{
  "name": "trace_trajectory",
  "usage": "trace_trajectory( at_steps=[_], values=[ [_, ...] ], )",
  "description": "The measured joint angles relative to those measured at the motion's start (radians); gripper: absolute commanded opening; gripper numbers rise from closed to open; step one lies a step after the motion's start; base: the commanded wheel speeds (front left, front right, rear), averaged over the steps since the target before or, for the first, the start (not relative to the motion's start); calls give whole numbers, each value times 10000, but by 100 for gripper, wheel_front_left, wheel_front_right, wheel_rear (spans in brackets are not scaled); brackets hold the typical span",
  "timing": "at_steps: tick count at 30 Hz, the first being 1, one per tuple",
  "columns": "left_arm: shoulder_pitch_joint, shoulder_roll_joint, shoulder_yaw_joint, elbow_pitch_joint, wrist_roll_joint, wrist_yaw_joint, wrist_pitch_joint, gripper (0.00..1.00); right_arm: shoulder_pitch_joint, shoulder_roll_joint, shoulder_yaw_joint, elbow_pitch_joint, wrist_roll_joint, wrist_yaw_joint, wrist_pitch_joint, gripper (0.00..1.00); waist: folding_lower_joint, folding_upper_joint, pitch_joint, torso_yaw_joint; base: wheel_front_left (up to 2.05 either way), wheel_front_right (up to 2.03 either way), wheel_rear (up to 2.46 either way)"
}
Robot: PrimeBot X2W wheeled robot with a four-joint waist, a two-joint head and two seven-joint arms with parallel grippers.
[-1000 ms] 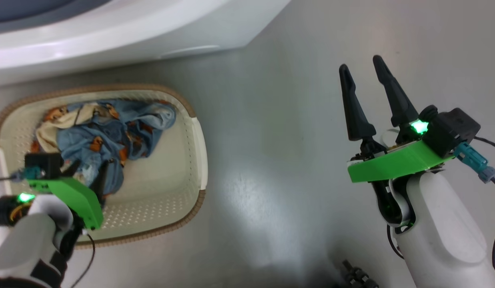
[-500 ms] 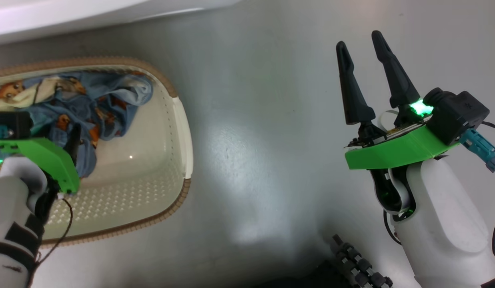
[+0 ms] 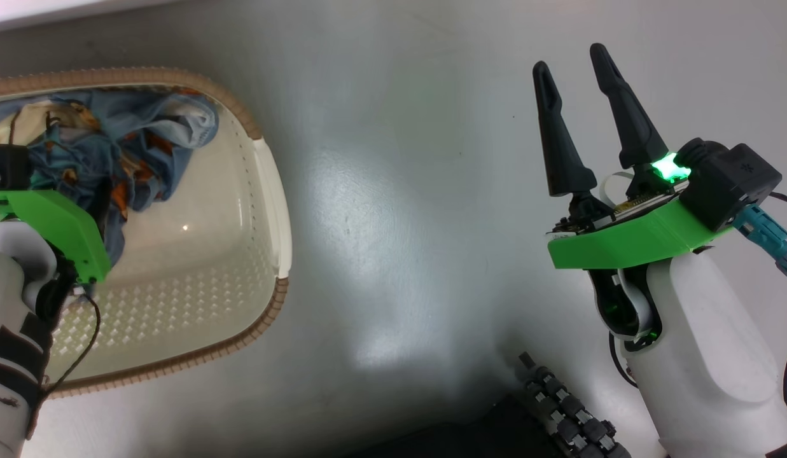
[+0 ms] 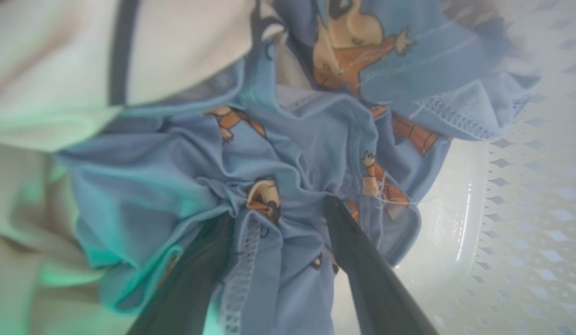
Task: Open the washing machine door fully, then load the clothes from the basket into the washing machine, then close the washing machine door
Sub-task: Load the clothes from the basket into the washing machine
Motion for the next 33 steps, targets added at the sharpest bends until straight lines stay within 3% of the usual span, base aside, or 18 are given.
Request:
trace_trajectory(
  at_steps=[17,19,20,21,33],
  values=[
    [-178,157,-616,-123,-552,0,754,99,2,6,44,-184,-4,0,0,100,0,0,193,-233,0,0,0],
    [-180,176,-677,-146,-619,0,798,51,2,8,48,-184,-4,0,0,100,0,0,187,-250,0,0,0],
    [-180,190,-706,-153,-631,0,825,33,2,8,50,-184,-4,0,0,100,0,0,175,-256,0,0,0],
    [-180,201,-746,-159,-633,2,836,0,2,8,52,-182,-4,0,0,100,0,0,161,-260,0,0,0],
    [-115,224,-1078,-251,-1181,2,692,0,1,10,65,-111,-2,0,0,100,0,0,-186,-216,0,0,0]
  ],
)
